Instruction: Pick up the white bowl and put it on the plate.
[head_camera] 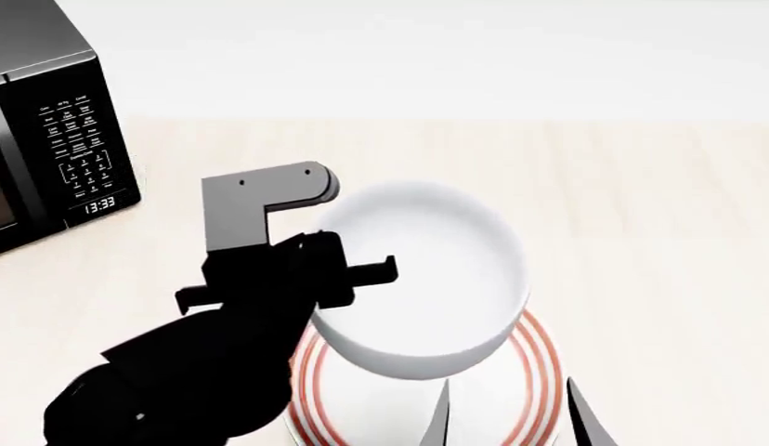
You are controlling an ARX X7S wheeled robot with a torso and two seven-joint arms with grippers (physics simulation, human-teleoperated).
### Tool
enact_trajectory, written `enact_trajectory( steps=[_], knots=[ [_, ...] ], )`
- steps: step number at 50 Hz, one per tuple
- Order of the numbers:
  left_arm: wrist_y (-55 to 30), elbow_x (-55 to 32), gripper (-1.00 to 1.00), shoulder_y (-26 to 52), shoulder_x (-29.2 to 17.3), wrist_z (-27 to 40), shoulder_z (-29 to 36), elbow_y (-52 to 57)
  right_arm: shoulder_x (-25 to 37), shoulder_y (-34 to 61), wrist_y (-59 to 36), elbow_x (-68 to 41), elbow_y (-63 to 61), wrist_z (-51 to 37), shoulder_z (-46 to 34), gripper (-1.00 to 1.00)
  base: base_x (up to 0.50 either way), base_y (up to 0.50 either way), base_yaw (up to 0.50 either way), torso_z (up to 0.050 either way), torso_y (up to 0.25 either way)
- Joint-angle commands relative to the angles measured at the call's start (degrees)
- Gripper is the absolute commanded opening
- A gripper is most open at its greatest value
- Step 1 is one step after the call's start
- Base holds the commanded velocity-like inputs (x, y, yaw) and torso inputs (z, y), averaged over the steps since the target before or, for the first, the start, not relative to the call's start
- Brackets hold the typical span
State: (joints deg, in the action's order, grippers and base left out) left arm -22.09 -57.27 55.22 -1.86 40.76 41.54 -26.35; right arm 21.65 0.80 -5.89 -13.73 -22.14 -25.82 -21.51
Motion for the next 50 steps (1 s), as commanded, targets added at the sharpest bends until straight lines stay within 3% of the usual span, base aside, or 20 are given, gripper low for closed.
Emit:
enact_trajectory(
  steps=[1, 50],
  knots=[
    [4.4, -0.2, -1.0, 1.5, 1.3, -1.3, 2.4, -2.7, -1.0, 0.0, 0.3, 1.2, 0.0, 0.9, 1.2, 1.0, 0.0, 0.0, 0.0, 0.015, 0.0],
    [17.5, -8.6, -1.0, 1.5, 1.6, -3.4, 16.2, -11.9, -0.7, 0.2, 0.9, 0.9, 0.9, 0.5, 0.5, 1.0, 0.0, 0.0, 0.0, 0.0, 0.001]
  ],
)
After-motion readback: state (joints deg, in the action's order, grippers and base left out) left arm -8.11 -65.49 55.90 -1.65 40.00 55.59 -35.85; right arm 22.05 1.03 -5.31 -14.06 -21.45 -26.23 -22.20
